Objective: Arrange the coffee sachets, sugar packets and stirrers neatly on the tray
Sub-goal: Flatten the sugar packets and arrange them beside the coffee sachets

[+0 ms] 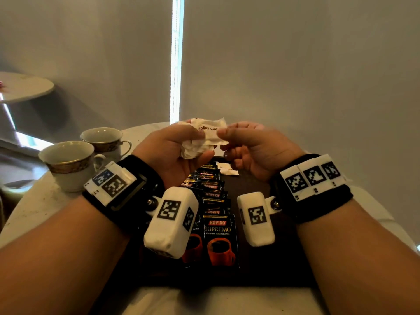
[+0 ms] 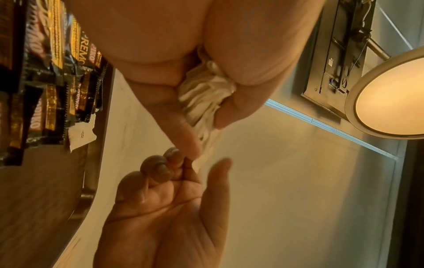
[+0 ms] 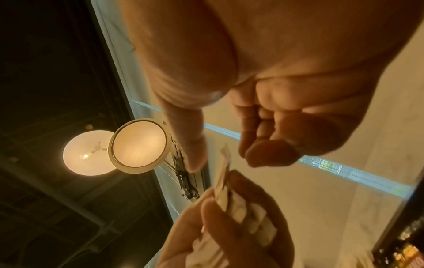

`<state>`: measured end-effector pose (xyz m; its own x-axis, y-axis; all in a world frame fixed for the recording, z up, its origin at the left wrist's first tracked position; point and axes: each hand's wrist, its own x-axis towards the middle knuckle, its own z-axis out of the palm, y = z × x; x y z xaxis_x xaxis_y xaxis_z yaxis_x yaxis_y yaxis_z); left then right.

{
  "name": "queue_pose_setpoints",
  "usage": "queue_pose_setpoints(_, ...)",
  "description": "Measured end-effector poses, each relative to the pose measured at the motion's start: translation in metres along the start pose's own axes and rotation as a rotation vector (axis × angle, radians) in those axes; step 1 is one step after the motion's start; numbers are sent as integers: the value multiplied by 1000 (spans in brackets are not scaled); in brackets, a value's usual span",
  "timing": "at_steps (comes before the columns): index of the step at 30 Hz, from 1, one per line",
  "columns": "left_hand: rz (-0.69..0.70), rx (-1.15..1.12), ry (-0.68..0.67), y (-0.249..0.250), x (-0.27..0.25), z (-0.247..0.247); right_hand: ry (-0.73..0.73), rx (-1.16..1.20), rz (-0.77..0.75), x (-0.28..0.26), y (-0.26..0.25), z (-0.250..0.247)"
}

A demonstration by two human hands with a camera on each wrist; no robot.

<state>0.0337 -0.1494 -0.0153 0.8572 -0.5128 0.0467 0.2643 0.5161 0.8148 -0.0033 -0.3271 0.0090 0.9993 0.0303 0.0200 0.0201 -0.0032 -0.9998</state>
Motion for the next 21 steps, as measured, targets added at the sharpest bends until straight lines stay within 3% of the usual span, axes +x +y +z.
queue_pose_setpoints(8,18,54,40,-2,2,-3,68,64,-33,-2,-1,5)
queue_pose_setpoints(13,2,77,116,0,2,-2,176,285,-98,2,-2,5)
queue_pose_setpoints(16,-8,92,132,-1,1,0,140,313,-127,2,-3,5)
queue_pose_setpoints(21,-76,130,2,-1,0,-2,51,283,-134,1,2,11)
